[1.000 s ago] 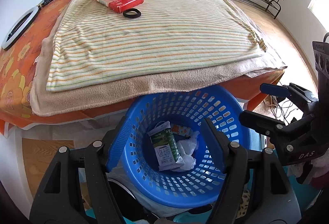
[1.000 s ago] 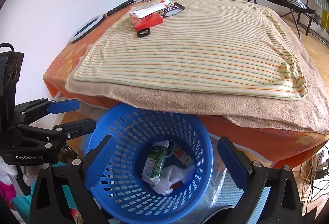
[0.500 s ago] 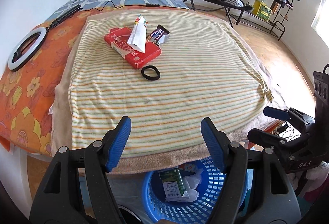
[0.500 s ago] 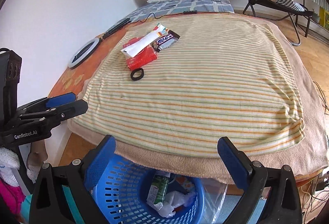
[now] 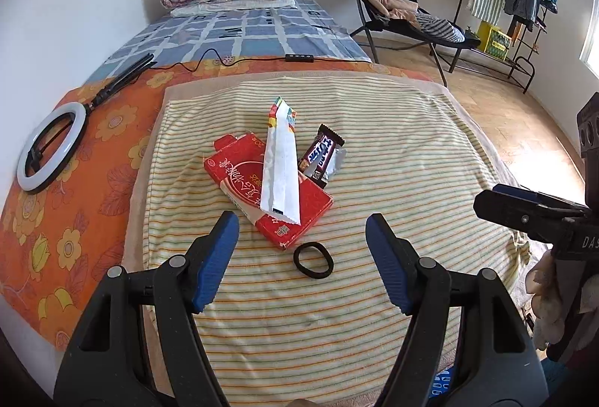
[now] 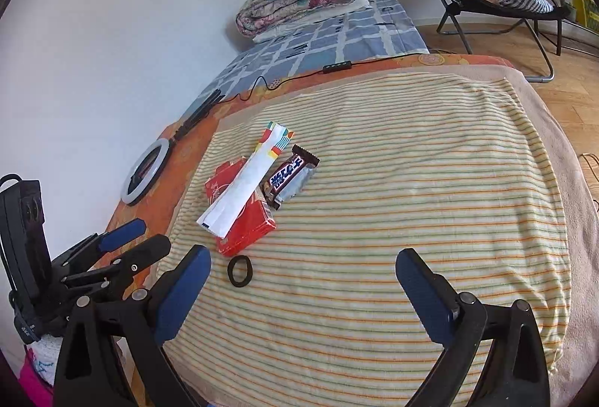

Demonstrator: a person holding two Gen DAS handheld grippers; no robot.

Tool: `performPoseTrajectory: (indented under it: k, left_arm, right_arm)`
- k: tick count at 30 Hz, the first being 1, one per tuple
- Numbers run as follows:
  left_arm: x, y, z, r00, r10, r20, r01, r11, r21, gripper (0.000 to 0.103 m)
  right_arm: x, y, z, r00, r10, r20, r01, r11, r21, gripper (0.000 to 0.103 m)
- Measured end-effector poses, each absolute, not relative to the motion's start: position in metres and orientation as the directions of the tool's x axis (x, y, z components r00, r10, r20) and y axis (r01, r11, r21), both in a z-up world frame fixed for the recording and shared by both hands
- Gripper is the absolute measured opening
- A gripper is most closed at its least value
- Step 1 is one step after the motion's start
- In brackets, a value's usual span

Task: Collect trash
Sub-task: 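Move both tools back over the paper strip and chocolate bar, then grasp the chocolate bar with the right tool while the left tool grasps the white paper strip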

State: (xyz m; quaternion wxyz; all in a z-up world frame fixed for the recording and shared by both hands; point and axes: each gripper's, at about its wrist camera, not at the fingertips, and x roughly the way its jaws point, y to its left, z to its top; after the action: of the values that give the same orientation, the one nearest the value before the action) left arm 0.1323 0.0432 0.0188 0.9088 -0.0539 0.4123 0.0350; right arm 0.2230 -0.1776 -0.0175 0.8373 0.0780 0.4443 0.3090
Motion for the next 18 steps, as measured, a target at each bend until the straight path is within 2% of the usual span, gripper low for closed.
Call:
performPoseTrajectory:
  k: [7, 14, 18]
  left_arm:
    - [0.175, 0.053, 0.0, 0.635, 0.043, -0.771, -0.106, 0.994, -0.032, 0.072]
    - [0.204, 0.067, -0.025, 0.614, 0.048, -0.788, -0.119, 0.992, -0.032, 0.072]
    - [0.212, 0.067, -0.035, 0.603, 0.047, -0.796, -0.102, 0.995, -0.018, 0.068]
  right_arm:
    - [0.282, -0.139, -0.035, 0.385, 0.589, -0.71, -0.429, 0.796, 0.428, 0.098]
    - [0.327, -0.106, -0.07, 0.303, 0.626, -0.718, -0.352, 0.774, 0.526, 0.086]
    - [0.343, -0.094, -0.088, 0.259, 0.645, -0.719, -0.299, 0.761, 0.576, 0.08]
